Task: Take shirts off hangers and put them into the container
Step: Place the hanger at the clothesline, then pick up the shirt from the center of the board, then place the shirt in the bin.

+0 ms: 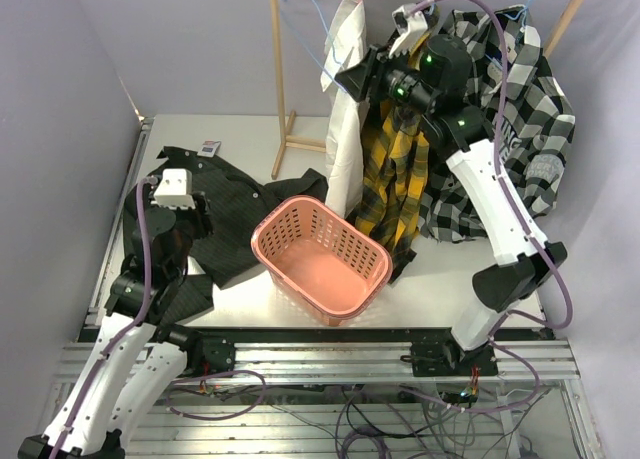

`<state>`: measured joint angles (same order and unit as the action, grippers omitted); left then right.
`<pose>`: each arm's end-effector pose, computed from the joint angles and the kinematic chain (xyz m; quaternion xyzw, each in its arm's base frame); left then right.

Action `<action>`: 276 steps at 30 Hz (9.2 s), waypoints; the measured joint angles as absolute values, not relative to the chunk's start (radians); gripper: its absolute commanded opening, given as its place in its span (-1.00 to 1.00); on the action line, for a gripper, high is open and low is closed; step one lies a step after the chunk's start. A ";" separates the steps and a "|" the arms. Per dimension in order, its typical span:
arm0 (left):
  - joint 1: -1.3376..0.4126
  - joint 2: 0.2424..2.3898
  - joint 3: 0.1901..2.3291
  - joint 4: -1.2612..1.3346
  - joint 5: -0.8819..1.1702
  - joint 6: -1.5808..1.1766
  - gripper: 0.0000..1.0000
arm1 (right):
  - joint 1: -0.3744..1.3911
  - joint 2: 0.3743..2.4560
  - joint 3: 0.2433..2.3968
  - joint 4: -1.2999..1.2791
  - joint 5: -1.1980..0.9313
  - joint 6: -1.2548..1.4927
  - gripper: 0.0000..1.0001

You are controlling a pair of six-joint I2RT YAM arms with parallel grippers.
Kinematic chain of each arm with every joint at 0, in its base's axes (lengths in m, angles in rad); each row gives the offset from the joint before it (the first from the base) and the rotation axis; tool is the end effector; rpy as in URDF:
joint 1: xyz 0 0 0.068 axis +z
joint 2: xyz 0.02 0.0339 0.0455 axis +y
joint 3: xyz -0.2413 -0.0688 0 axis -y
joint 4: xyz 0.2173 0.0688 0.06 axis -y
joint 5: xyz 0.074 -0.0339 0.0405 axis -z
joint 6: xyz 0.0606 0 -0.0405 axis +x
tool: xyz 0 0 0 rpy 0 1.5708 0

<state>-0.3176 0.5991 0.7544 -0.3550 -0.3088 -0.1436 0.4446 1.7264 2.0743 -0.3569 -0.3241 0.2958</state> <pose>0.1532 -0.0310 0.3163 -0.0305 0.7704 -0.0271 0.6362 0.3281 0.1777 0.4812 -0.1654 0.6906 0.3582 0.6062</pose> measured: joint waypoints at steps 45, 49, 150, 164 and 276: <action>-0.015 1.472 1.120 -0.389 -0.043 -0.278 0.99 | 0.447 0.846 1.225 -0.437 -0.376 0.193 -0.19; -0.015 1.504 1.087 -0.342 0.010 -0.270 0.99 | 0.447 0.861 1.222 -0.448 -0.370 0.186 -0.20; -0.100 1.634 2.644 0.198 0.397 -1.177 -0.86 | 0.447 0.731 1.019 -0.387 -0.187 0.338 -0.21; -0.100 1.525 2.533 0.326 0.415 -1.304 -0.86 | 0.447 0.726 1.008 -0.371 -0.206 0.368 -0.21; -0.900 0.847 1.304 -0.694 -0.755 -0.230 0.06 | 0.533 0.982 1.121 -0.525 -0.289 0.322 -0.32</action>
<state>-0.9005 0.8471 1.3041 -0.6941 -0.7551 -0.2302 0.5331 0.9825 1.1210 -0.5251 -0.2893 0.3218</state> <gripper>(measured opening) 0.532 0.341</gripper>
